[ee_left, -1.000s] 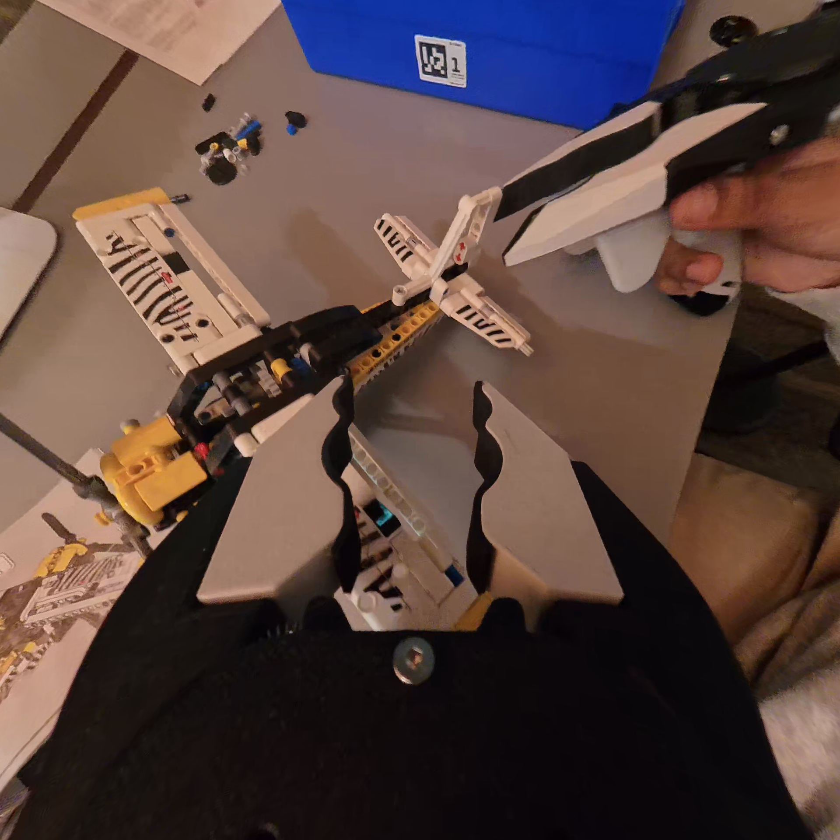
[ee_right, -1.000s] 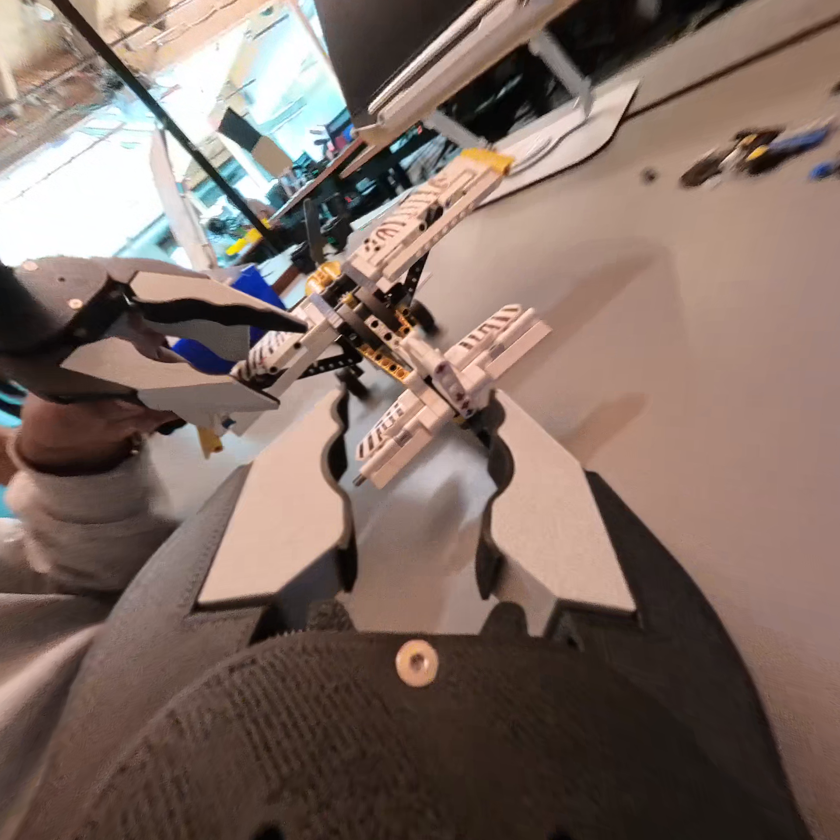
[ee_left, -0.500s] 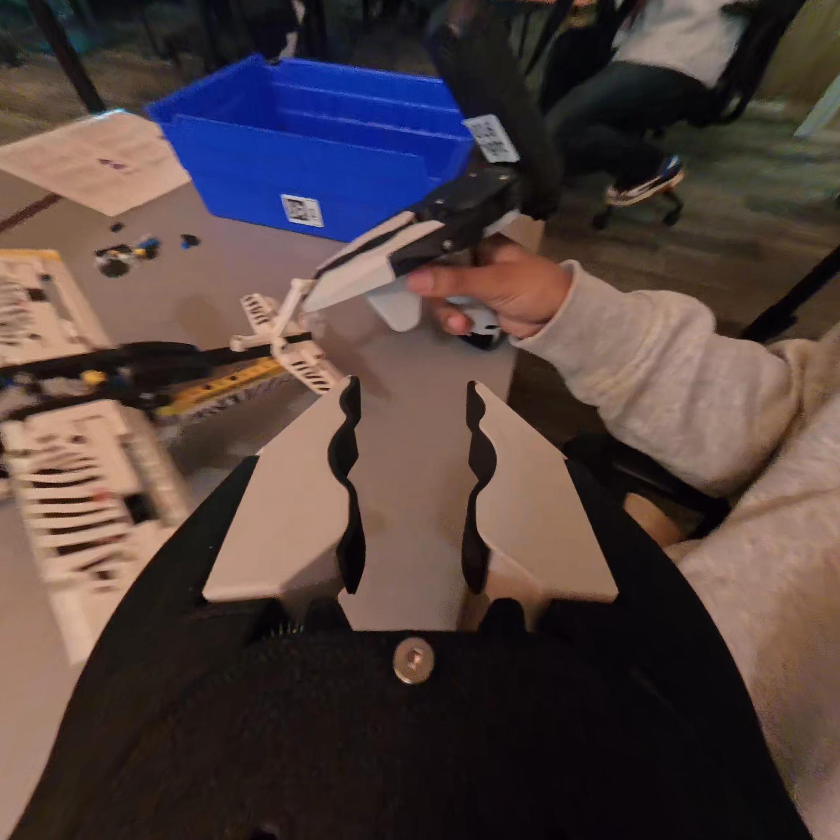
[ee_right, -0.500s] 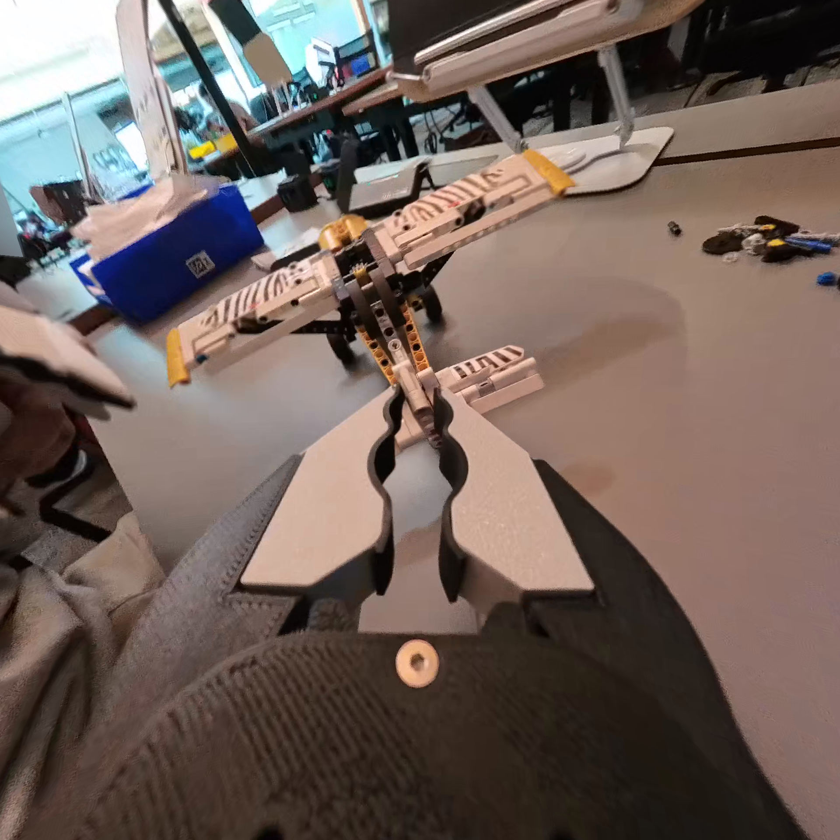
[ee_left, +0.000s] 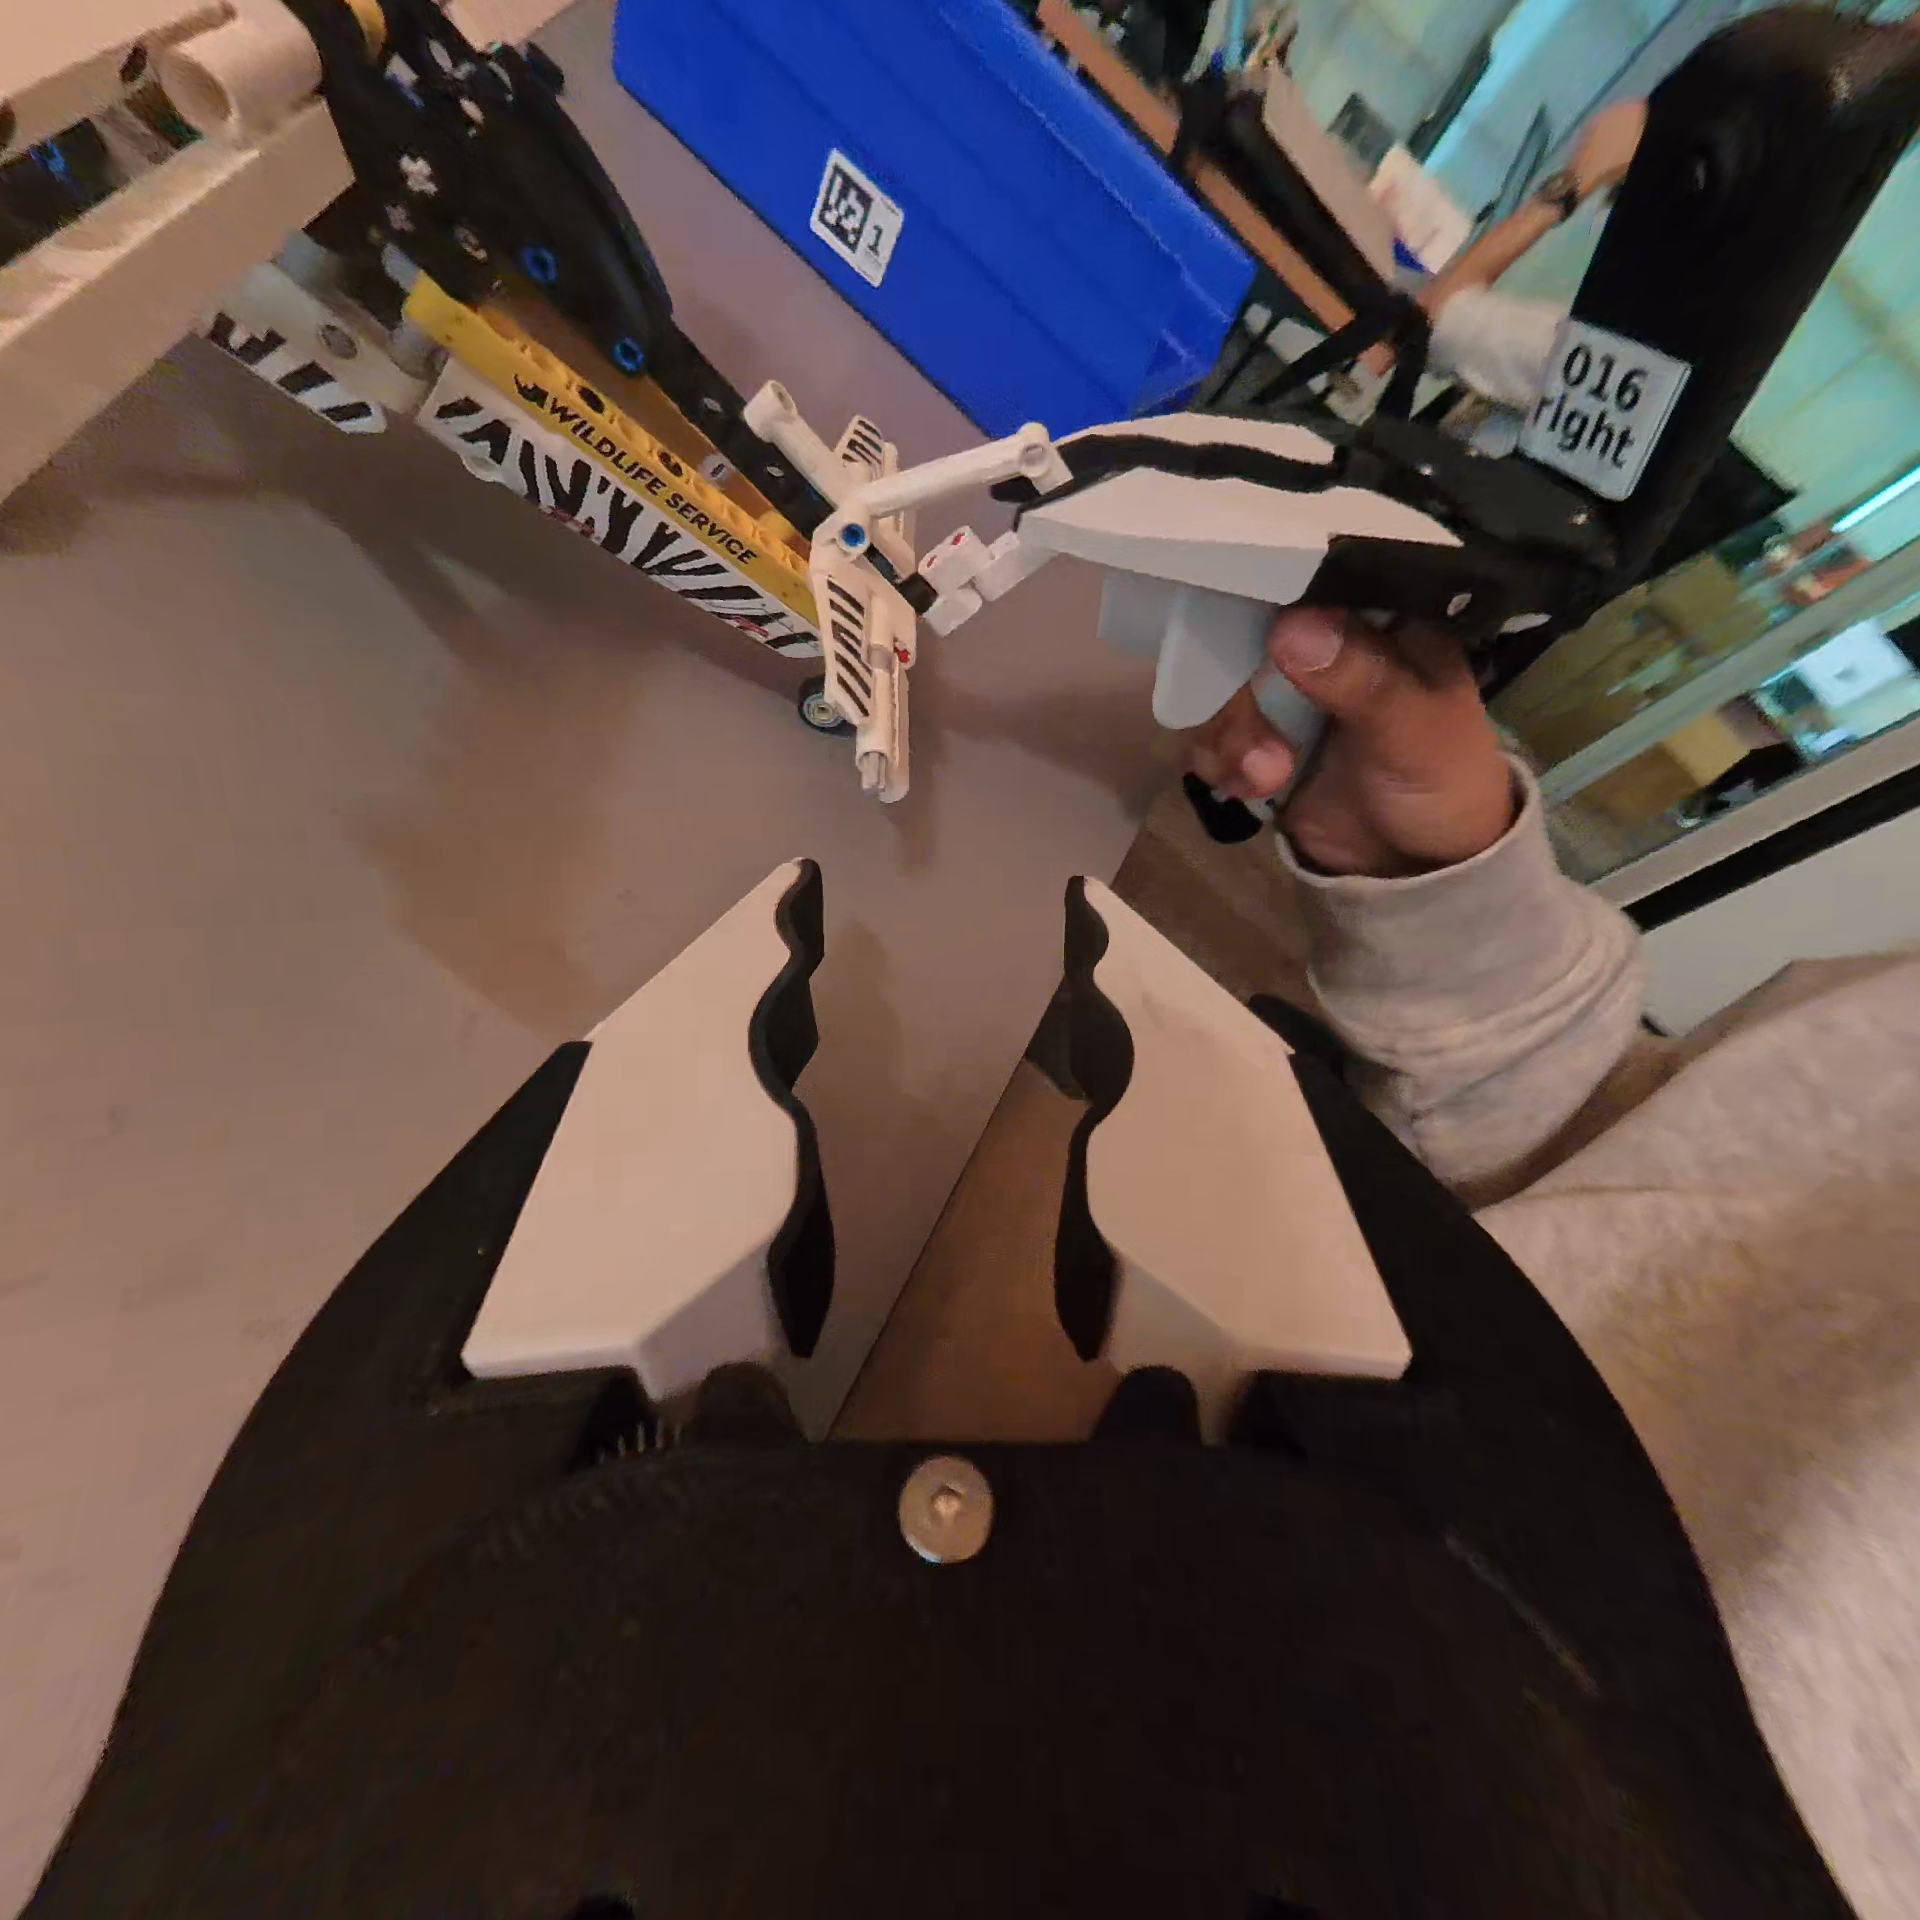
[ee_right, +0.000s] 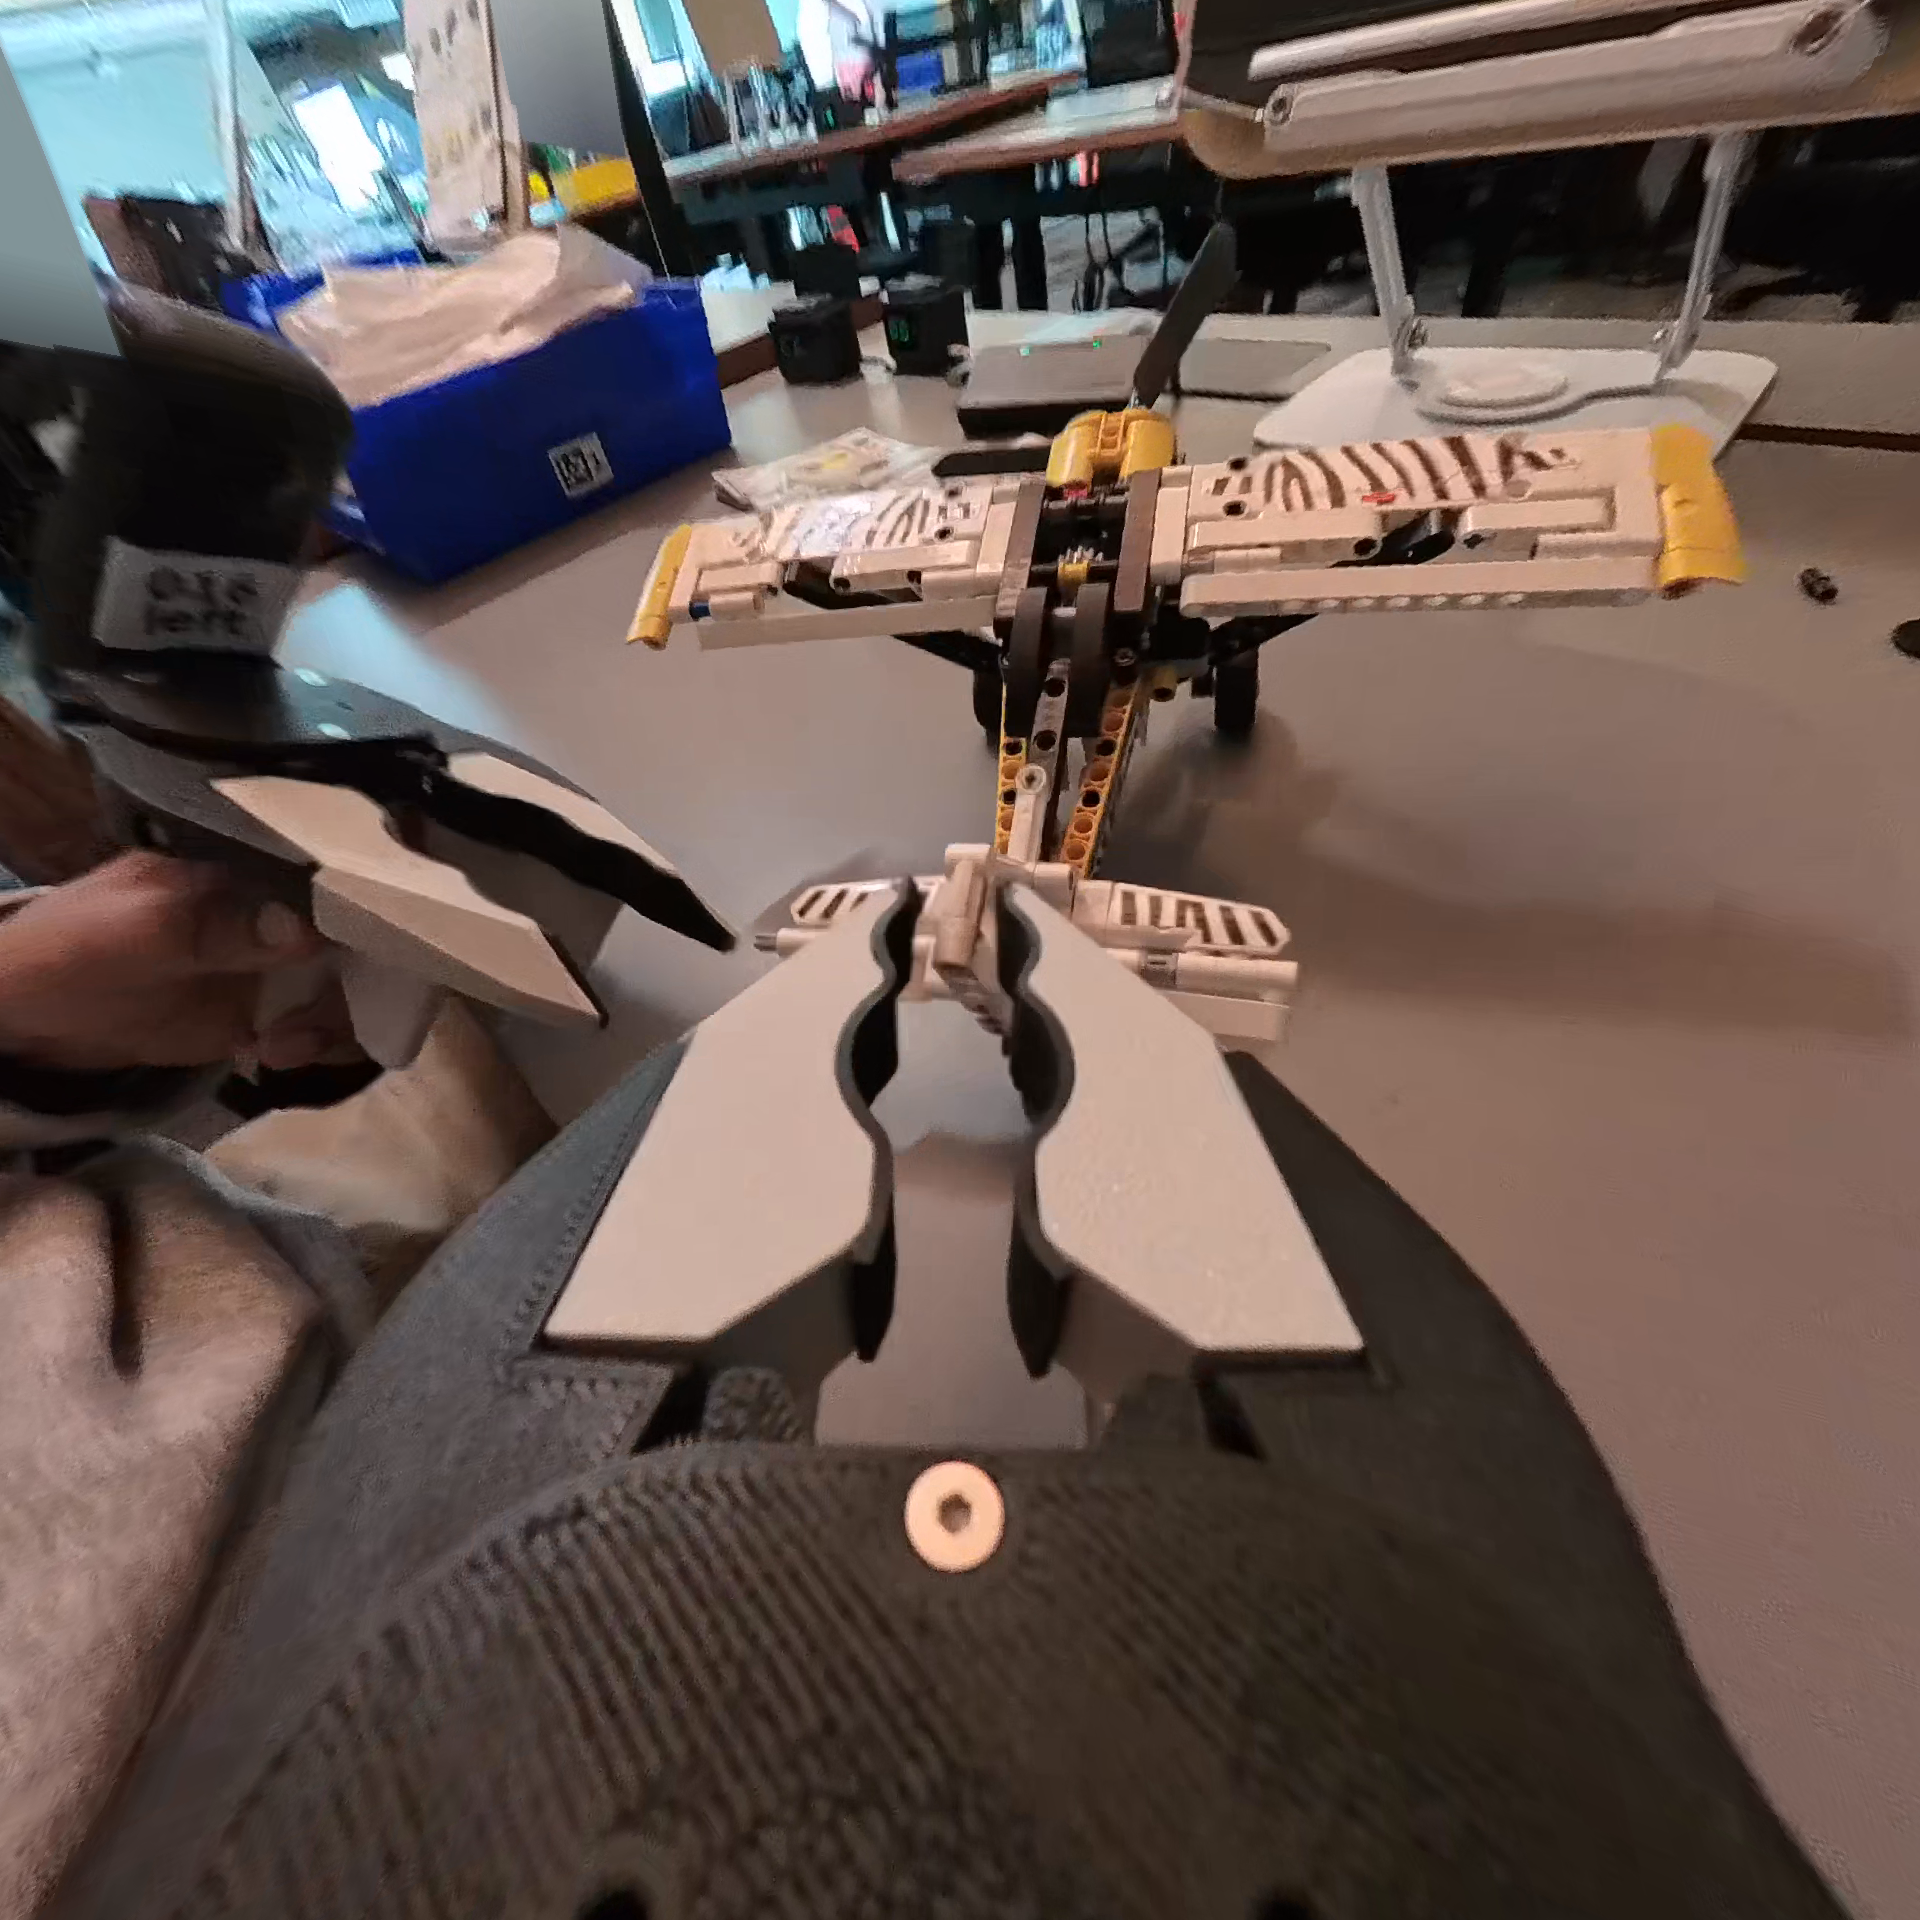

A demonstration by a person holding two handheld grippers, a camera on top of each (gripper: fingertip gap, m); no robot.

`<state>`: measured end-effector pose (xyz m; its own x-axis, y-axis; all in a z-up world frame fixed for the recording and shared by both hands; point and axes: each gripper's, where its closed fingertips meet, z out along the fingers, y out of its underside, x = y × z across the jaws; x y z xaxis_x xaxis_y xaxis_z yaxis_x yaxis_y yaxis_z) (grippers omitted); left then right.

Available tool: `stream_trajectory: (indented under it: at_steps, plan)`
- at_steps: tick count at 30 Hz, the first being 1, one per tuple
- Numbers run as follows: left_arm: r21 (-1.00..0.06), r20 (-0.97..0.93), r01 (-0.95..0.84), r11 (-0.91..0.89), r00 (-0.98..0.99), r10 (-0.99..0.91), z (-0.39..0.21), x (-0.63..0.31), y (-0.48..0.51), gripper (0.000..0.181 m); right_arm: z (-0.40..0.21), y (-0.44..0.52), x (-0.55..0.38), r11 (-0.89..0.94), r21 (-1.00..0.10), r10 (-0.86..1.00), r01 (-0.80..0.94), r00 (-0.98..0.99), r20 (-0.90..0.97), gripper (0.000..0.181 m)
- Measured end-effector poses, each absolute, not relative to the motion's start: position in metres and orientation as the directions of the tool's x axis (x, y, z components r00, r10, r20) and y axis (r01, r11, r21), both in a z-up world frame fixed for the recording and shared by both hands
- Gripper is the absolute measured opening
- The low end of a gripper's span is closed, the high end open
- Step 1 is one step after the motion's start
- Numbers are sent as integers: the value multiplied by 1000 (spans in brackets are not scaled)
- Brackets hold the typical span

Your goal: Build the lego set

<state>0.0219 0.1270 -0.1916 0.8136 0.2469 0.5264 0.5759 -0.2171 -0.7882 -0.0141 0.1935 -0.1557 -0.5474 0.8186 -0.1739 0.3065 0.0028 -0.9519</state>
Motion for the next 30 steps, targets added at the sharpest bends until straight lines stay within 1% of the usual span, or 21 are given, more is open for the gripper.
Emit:
stream_trajectory:
  at_steps: [1, 2, 3, 6, 7, 9, 10, 11, 12, 13, 15, 16, 19, 23, 26, 28, 30]
  plan:
    - [-782, 542, 587, -209, 806, 237, -191, 21, 129, 44, -152, 195, -14, -28, -956, 817, 293, -544, -191, 20]
    - [-779, 551, 592, -204, 803, 228, -191, 21, 131, 44, -149, 199, -15, -53, -958, 821, 283, -534, -203, 29]
    - [-779, 554, 593, -203, 803, 221, -191, 22, 134, 44, -148, 203, -16, -68, -959, 832, 276, -514, -207, 42]
    - [-788, 537, 579, -211, 813, 224, -193, 20, 138, 44, -157, 212, -14, -22, -961, 889, 276, -435, -145, 73]
    - [-791, 529, 573, -214, 817, 231, -194, 18, 139, 45, -162, 212, -13, 17, -960, 907, 279, -409, -103, 80]
    - [-793, 531, 572, -210, 818, 221, -194, 17, 139, 47, -170, 206, -10, 97, -955, 928, 282, -373, -16, 87]
    - [-790, 543, 580, -202, 813, 211, -193, 16, 138, 48, -173, 200, -8, 134, -951, 930, 279, -366, 24, 88]
    - [-781, 562, 595, -191, 802, 202, -191, 14, 138, 49, -173, 192, -6, 168, -949, 930, 266, -363, 63, 85]
    - [-766, 586, 617, -180, 786, 199, -190, 11, 137, 45, -170, 185, -4, 195, -951, 927, 239, -360, 100, 77]
    - [-749, 613, 642, -165, 766, 195, -188, 8, 136, 37, -166, 177, -2, 219, -954, 925, 204, -355, 136, 69]
    - [-718, 662, 683, -135, 730, 169, -182, 3, 135, 22, -163, 169, -1, 274, -945, 924, 181, -323, 206, 68]
    - [-706, 680, 696, -126, 717, 154, -179, 2, 135, 18, -165, 168, -1, 304, -933, 922, 191, -307, 237, 67]
    - [-692, 692, 710, -128, 704, 162, -180, -2, 138, 18, -161, 174, -1, 346, -920, 923, 182, -240, 300, 66]
    - [-670, 712, 727, -147, 686, 150, -184, -2, 143, 22, -154, 169, 7, 334, -930, 926, 154, -238, 293, 66]
    - [-629, 755, 764, -143, 645, 119, -185, -2, 145, 22, -151, 150, 12, 425, -900, 885, 97, -254, 391, 60]
    - [-600, 782, 783, -165, 618, 84, -185, 1, 147, 21, -162, 142, 8, 491, -862, 855, 129, -261, 448, 65]
    - [-576, 795, 787, -221, 603, 73, -188, 6, 150, 18, -180, 144, 2, 515, -831, 848, 210, -267, 458, 79]
